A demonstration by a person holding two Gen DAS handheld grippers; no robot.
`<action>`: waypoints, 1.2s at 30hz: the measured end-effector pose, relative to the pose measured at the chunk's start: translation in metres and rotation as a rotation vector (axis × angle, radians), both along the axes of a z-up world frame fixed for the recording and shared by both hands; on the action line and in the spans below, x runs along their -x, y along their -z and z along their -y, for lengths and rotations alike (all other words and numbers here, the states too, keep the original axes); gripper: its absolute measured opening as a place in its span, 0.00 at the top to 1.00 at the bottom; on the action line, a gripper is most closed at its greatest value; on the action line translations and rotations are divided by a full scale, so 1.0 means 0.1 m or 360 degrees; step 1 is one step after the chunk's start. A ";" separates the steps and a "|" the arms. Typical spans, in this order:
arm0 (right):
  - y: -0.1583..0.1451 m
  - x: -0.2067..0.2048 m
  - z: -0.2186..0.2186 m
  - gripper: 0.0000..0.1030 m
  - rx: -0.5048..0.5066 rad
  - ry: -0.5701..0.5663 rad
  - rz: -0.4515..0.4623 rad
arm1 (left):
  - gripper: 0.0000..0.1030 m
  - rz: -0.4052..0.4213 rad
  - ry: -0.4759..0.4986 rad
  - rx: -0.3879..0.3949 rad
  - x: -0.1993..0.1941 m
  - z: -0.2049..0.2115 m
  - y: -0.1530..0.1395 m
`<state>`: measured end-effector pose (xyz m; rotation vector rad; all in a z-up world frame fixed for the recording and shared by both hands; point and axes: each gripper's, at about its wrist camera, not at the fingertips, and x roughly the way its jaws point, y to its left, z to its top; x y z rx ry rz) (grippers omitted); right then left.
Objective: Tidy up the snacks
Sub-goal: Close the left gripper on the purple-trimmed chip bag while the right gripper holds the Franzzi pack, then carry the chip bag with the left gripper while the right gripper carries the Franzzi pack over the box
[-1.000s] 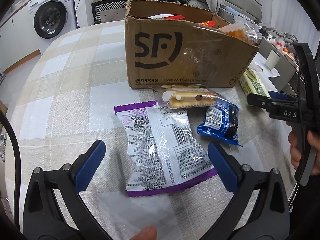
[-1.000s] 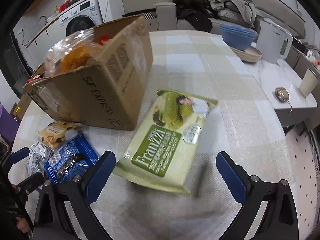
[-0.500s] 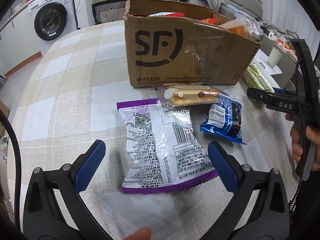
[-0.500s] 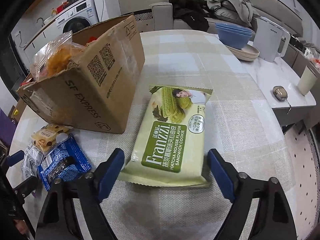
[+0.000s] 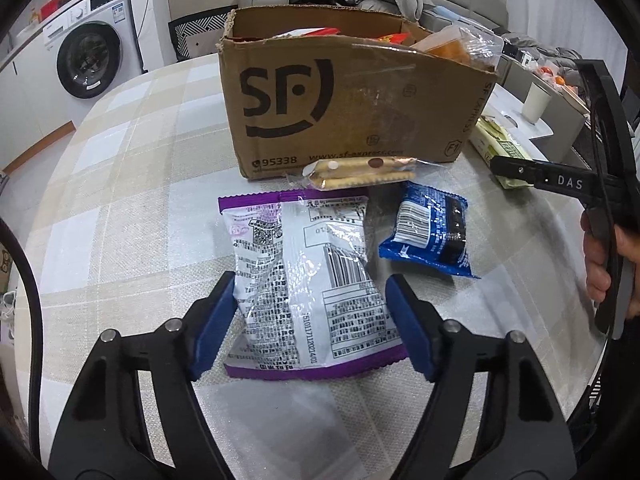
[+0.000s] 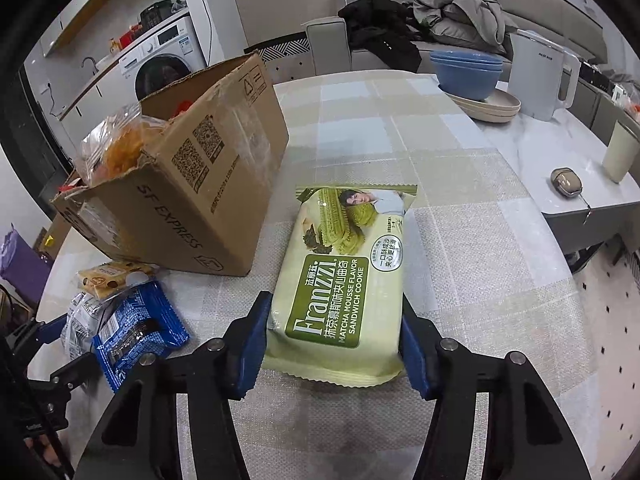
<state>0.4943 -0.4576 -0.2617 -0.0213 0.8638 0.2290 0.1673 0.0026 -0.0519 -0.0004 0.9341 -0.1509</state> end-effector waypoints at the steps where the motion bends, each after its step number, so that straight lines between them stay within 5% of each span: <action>1: -0.01 0.00 0.02 0.43 -0.0007 0.0002 0.0002 | 0.37 0.0004 -0.0001 0.0006 0.00 -0.01 -0.01; 10: -0.13 0.05 0.16 0.43 -0.0126 0.0008 0.0044 | 0.49 0.0032 0.0018 0.0057 0.06 -0.13 -0.10; 23: -0.19 0.10 0.15 0.43 -0.0146 -0.0029 0.0065 | 0.51 0.0040 0.0052 0.0024 0.10 -0.05 -0.14; 36: -0.23 0.14 0.17 0.43 -0.0161 -0.0055 0.0104 | 0.53 0.0051 0.0069 0.0137 0.21 -0.24 -0.28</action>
